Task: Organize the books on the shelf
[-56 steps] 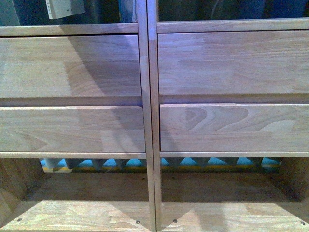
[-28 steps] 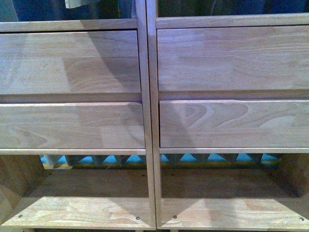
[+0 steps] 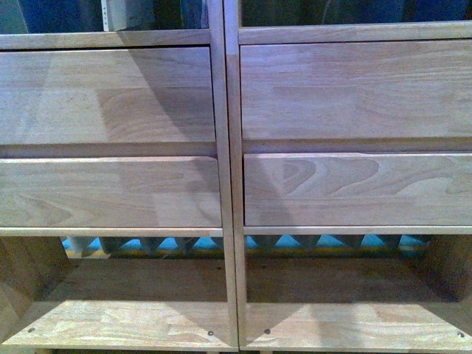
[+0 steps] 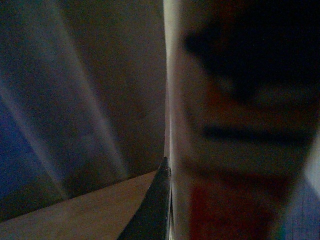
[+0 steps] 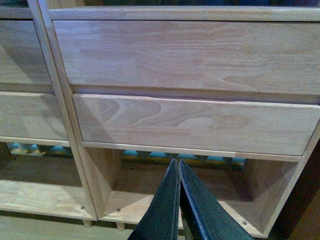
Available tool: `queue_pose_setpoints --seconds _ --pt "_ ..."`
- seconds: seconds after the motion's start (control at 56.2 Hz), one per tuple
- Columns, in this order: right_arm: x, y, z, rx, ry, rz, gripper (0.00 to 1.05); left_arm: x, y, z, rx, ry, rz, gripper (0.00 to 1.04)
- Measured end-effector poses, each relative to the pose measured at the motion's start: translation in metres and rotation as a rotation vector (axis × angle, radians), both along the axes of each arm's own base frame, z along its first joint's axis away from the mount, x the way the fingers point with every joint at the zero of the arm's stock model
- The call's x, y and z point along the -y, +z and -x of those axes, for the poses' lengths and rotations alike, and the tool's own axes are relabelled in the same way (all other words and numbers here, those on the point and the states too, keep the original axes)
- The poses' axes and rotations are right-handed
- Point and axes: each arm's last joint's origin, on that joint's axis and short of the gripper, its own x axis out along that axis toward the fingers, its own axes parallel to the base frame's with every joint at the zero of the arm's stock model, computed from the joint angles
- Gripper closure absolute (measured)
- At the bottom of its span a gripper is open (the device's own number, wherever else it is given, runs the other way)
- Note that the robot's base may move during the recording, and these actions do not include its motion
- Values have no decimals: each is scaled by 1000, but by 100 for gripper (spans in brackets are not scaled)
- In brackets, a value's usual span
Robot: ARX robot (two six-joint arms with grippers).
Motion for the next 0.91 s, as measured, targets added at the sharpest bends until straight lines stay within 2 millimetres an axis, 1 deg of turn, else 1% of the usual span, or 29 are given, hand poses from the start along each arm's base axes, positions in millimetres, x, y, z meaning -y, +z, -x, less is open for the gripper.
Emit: queue_pose_setpoints --seconds 0.213,0.249,0.267,0.462,0.605,0.64,0.711,0.818,0.854,0.907 --pt "0 -9 0 -10 2 0 102 3 -1 0 -13 16 4 98" --pt "0 -9 0 -10 2 1 101 3 -1 0 -18 16 6 94" --pt "0 -9 0 -9 2 0 98 3 -1 0 -18 18 6 90" --pt "0 -9 0 -7 2 0 70 3 -1 0 -15 27 7 61" --pt "0 -9 0 -7 2 0 49 5 -11 1 -22 24 11 40" --pt "0 -9 0 -7 2 0 42 5 -15 2 -28 26 13 33" --pt "0 -9 0 -7 2 1 32 6 -20 5 -49 37 28 22" --pt "0 -9 0 -7 2 0 17 5 -21 16 -62 42 48 7" --pt "0 -9 0 -7 2 0 12 4 -19 21 -63 39 57 6" --pt "0 -9 0 -7 2 0 6 3 -14 31 -59 26 75 8"
